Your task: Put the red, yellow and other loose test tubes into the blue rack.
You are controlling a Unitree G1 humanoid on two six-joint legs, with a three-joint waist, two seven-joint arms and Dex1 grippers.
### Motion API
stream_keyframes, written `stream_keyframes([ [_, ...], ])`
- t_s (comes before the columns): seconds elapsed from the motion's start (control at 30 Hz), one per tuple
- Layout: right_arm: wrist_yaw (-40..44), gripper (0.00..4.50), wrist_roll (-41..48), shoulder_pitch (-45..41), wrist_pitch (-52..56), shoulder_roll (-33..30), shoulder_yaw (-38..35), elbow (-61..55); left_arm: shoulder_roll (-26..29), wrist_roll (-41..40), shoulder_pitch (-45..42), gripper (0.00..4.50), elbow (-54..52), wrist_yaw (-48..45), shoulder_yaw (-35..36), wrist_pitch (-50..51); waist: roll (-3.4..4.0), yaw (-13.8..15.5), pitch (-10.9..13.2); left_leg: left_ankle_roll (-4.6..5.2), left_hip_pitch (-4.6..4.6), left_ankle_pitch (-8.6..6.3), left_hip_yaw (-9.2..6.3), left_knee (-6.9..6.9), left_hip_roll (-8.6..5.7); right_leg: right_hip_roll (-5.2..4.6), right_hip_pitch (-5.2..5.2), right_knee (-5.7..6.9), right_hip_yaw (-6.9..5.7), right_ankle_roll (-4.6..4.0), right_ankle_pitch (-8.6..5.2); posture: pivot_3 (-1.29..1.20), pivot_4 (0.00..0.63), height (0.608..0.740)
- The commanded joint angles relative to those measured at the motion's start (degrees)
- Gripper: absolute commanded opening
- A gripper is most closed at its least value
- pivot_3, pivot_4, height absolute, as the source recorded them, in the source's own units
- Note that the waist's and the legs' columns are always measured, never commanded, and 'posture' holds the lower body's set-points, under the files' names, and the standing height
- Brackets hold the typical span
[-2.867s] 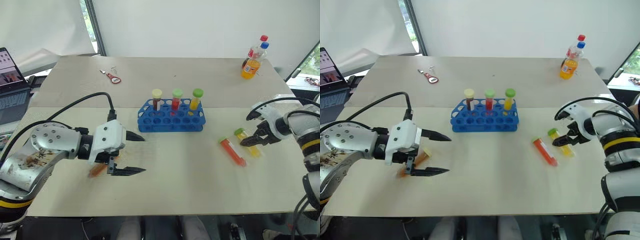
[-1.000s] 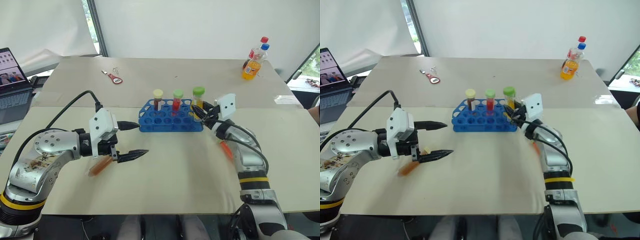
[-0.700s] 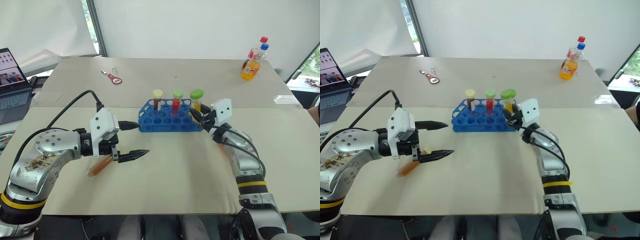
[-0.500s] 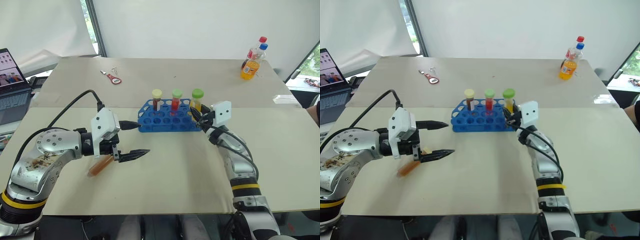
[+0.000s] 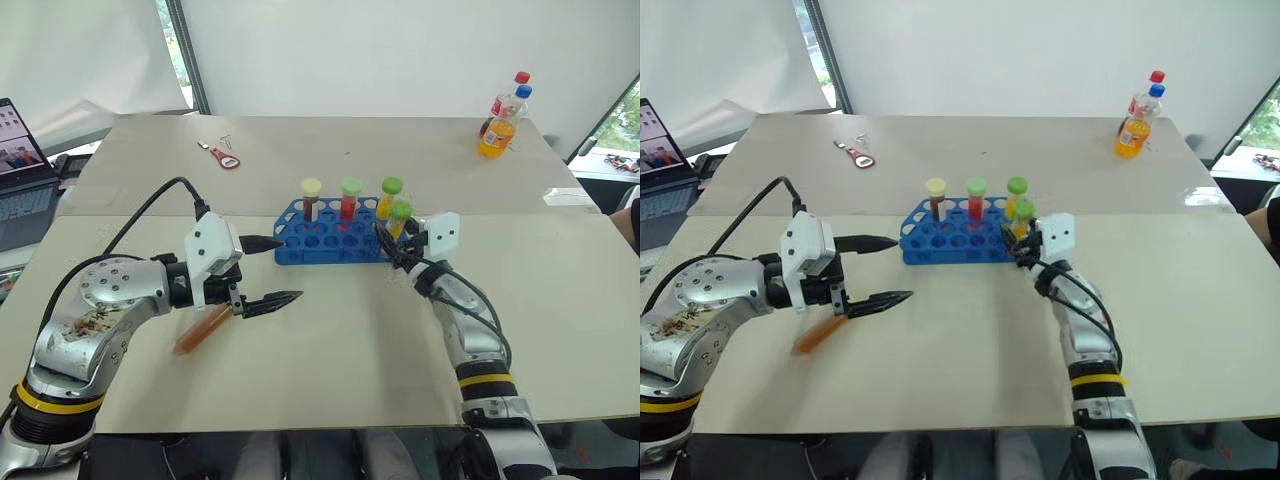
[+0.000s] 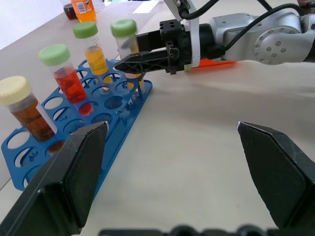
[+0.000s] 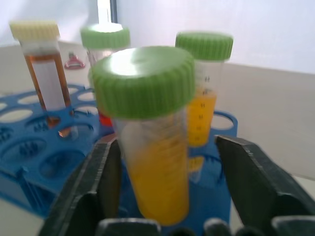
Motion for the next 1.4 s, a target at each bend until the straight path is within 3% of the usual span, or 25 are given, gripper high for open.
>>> stream_keyframes([
  [0.03,2.32,3.37,1.45,1.56,3.81,-3.05,-0.72,-6.08,-0.43,0.56,-0.44,4.5,-0.37,0.49,0.33,-1.73,0.0,0.03,0.0,0.0,-0.01,0.0,0.0,0.0,0.0,0.0,0.0,0.0,0.01,0.0,0.0,0.0,0.15,0.733],
  [0.5,15.88,3.37,13.11,8.55,30.05,-25.55,-6.47,-31.18,0.51,4.69,0.33,4.5,2.77,-1.41,-0.83,-5.92,0.0,0.26,0.01,0.01,-0.02,0.0,0.03,0.0,-0.01,0.03,0.01,-0.1,0.03,0.01,-0.01,0.0,0.15,0.733],
  [0.63,20.96,4.48,14.99,8.9,43.78,-37.8,-5.74,-32.04,2.82,7.89,2.35,4.5,2.77,-4.33,-2.6,-9.81,-0.01,0.68,0.01,0.03,-0.03,-0.01,0.1,0.0,-0.01,0.01,0.03,-0.21,0.03,0.01,-0.01,0.0,0.15,0.733],
  [0.87,22.02,4.48,10.41,0.85,59.01,-46.15,8.67,-27.51,2.53,9.85,4.73,4.5,-0.06,-4.86,-4.53,-12.12,-0.02,0.94,0.01,0.04,0.04,-0.01,0.28,0.02,0.03,0.05,0.09,-0.26,0.04,0.0,-0.01,0.0,0.15,0.733],
  [1.13,28.33,4.48,7.76,-13.0,63.98,-44.59,22.73,-14.46,1.18,11.8,7.13,4.5,-2.07,-3.26,-5.73,-13.18,-0.02,1.48,0.01,0.05,-0.14,-0.02,0.27,0.03,0.01,0.02,-0.02,-0.32,0.02,0.01,-0.01,0.0,0.15,0.733],
  [1.23,31.33,3.66,7.12,-15.87,64.74,-44.25,26.36,-11.01,0.6,12.43,7.61,4.5,-2.61,-2.34,-6.21,-13.21,-0.02,1.63,0.01,0.05,-0.14,-0.02,0.27,0.03,0.01,0.02,-0.02,-0.32,-0.01,0.01,-0.01,0.0,0.15,0.733],
  [1.4,33.61,1.91,5.9,-17.68,65.13,-43.62,28.76,-8.58,-0.13,12.97,7.91,4.5,-3.31,-1.4,-6.73,-12.67,-0.02,1.58,0.01,0.06,-0.17,-0.02,0.25,0.02,0.03,0.03,-0.04,-0.31,-0.02,0.0,-0.01,0.0,0.15,0.733],
])
